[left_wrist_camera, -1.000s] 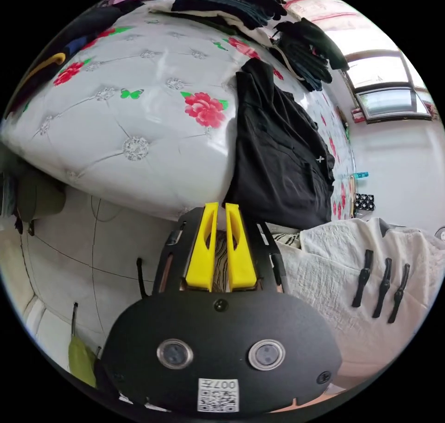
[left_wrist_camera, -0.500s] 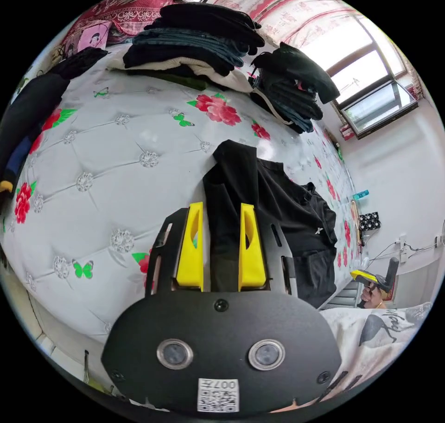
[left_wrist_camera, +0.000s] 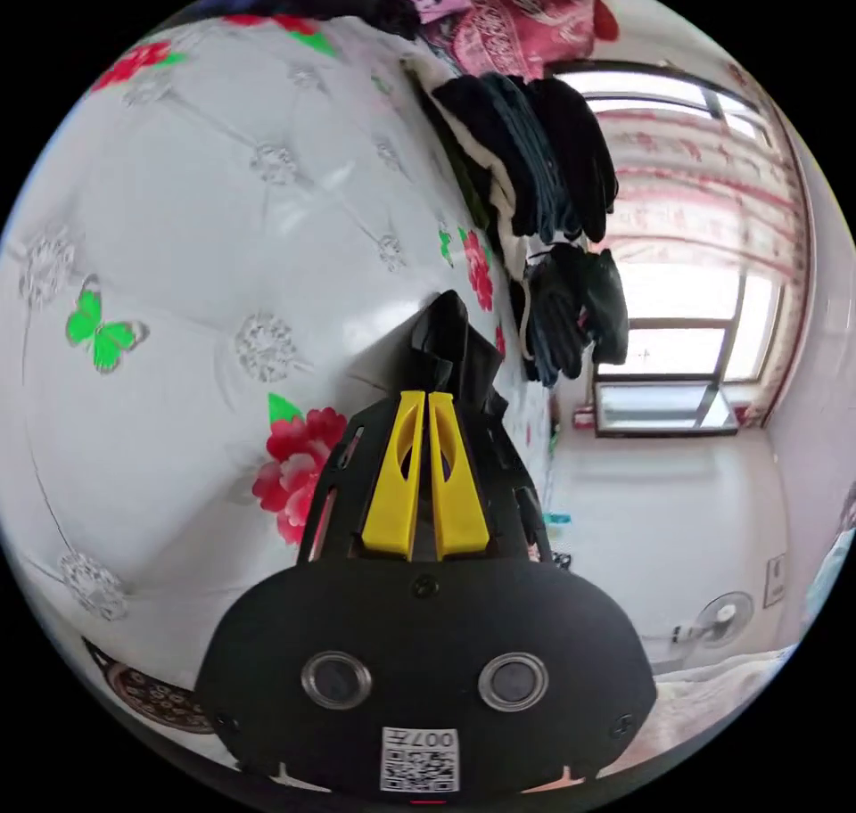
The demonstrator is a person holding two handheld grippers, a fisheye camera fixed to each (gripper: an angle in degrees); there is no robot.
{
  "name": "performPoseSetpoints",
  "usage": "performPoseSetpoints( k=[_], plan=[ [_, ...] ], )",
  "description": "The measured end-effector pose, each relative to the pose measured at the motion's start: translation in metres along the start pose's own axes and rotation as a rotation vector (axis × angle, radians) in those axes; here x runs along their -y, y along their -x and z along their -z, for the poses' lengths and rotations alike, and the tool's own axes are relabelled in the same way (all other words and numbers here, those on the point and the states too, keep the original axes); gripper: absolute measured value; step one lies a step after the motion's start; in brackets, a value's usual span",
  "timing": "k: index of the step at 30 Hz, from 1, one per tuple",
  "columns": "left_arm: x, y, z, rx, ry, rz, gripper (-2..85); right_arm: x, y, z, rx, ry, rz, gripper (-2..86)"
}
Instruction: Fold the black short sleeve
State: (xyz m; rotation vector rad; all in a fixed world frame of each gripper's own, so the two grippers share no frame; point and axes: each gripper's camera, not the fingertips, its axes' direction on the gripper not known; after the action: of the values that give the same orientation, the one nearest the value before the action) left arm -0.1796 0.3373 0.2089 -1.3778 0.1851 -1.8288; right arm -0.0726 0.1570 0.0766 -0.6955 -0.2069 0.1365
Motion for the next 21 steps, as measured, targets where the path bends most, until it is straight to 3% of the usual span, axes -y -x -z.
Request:
performPoseSetpoints(
  k=[4, 10, 15, 21],
  plan=[
    [0.014, 0.011, 0.021, -0.067, -0.035, 0.014, -1.0, 0.011, 0.012, -0.016, 0.025, -0.016, 0.042, 0.1],
    [0.037, 0.003, 0.032, -0.034, 0.029, -0.132, -1.0, 0.104, 0.092, -0.070, 0.005, 0.047, 0.359, 2.2],
    [0.043, 0.015, 0.041, -0.058, 0.038, -0.150, -1.0, 0.203, 0.208, -0.151, -0.021, 0.155, 0.668, 3.8],
    [0.048, 0.035, 0.044, -0.108, 0.045, -0.145, -1.0, 0.266, 0.301, -0.278, -0.093, 0.337, 0.802, 5.7]
  ],
)
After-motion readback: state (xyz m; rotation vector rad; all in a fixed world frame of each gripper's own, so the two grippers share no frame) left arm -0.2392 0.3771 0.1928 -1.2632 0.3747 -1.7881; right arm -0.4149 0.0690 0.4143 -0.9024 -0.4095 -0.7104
